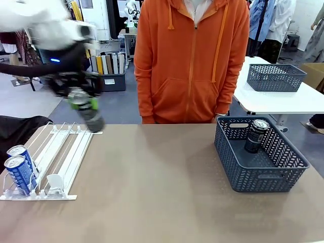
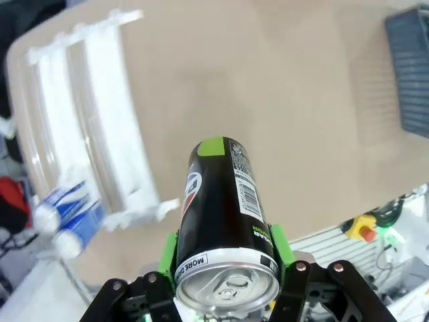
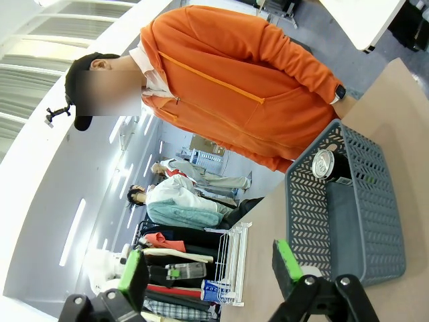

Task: Retrieve and store the cans from the dispenser.
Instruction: Pick up the last remaining can from one row of the Automatic Can Dispenser and place it in the middle of the table.

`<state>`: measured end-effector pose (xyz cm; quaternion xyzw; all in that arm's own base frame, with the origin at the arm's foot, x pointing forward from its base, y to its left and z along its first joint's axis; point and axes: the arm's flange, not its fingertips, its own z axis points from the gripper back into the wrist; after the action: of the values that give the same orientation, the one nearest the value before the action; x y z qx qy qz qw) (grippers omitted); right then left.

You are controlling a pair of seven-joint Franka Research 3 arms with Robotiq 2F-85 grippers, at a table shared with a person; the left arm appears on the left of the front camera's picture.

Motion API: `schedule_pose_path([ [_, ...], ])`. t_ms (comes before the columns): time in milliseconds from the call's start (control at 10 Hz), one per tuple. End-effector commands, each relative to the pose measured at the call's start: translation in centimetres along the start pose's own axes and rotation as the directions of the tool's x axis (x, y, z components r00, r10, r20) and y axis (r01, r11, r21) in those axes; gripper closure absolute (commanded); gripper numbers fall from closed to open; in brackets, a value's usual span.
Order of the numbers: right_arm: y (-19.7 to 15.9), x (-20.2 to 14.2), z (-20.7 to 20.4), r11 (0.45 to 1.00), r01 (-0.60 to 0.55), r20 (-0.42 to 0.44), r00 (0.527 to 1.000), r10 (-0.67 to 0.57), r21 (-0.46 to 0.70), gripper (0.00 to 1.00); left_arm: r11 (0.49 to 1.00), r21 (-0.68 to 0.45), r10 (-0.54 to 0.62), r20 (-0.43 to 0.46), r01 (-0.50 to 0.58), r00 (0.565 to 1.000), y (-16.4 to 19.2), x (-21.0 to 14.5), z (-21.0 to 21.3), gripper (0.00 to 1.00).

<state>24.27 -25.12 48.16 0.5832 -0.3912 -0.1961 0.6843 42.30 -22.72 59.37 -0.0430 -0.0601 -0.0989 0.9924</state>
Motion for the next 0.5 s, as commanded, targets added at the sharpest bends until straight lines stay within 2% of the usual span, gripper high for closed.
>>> schedule_pose_path([
  [0, 0.3, 0.4, -0.3, 1.0, -0.015, 0.02, 1.0, 0.014, 0.022, 0.0, 0.992, 0.107, -0.071, 0.001, 0.07, 0.998, -6.1, 4.8, -3.6, 1.0],
  [100, 0.3, 0.4, -0.3, 1.0, -0.015, 0.02, 1.0, 0.014, 0.022, 0.0, 0.979, 0.118, -0.165, -0.022, 0.167, 0.986, -8.6, 5.5, -6.6, 1.0],
  [200, 0.3, 0.4, -0.3, 1.0, -0.015, 0.02, 1.0, 0.014, 0.022, 0.0, 0.973, 0.042, -0.224, -0.076, 0.227, 0.972, -10.0, 6.1, -9.4, 1.0],
  [400, 0.3, 0.4, -0.3, 1.0, -0.015, 0.02, 1.0, 0.014, 0.022, 0.0, 0.974, 0.021, -0.222, -0.106, 0.225, 0.969, -11.4, 6.8, -13.7, 1.0],
])
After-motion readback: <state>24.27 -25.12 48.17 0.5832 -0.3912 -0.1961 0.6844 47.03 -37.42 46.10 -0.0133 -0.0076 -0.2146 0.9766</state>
